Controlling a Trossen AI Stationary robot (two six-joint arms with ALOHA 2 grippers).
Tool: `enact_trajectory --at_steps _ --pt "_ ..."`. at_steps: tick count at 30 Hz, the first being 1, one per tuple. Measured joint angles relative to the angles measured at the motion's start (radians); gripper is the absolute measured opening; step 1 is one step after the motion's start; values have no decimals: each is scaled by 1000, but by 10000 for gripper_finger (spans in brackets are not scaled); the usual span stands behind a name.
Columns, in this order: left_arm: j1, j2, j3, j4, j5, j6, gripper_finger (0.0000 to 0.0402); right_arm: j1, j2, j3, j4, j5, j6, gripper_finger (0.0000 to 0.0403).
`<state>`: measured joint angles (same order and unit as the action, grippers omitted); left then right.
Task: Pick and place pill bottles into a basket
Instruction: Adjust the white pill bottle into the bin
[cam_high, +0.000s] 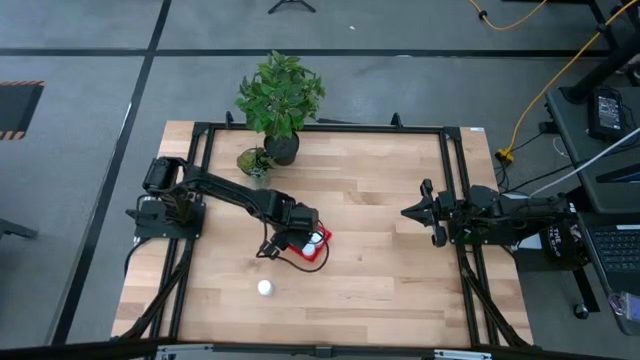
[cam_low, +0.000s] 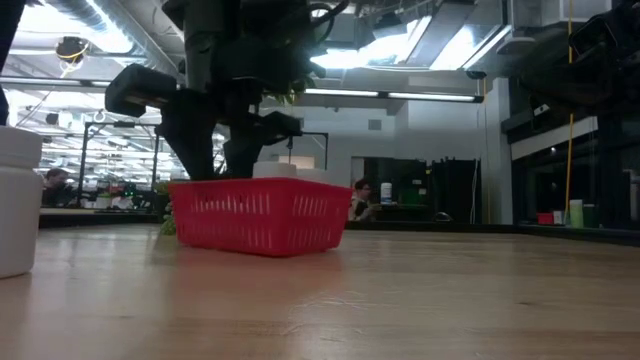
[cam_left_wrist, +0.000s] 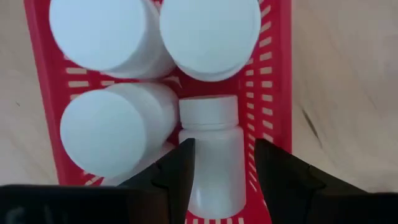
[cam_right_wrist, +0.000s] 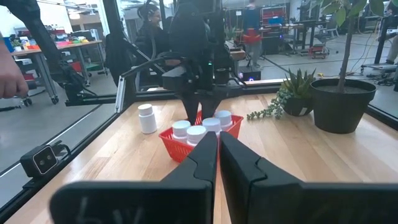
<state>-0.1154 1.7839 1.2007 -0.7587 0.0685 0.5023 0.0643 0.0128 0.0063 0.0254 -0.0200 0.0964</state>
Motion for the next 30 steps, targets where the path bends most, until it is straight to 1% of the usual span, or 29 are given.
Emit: enact_trajectory --at_steps 10,16,24,30 --pt "8 0 0 12 21 13 160 0 0 0 0 0 0 22" --pt "9 0 0 12 64 21 174 0 0 0 0 0 0 22" --pt "22 0 0 14 65 35 196 0 0 0 0 0 0 22" --pt "47 0 0 16 74 35 203 0 0 0 0 0 0 22"
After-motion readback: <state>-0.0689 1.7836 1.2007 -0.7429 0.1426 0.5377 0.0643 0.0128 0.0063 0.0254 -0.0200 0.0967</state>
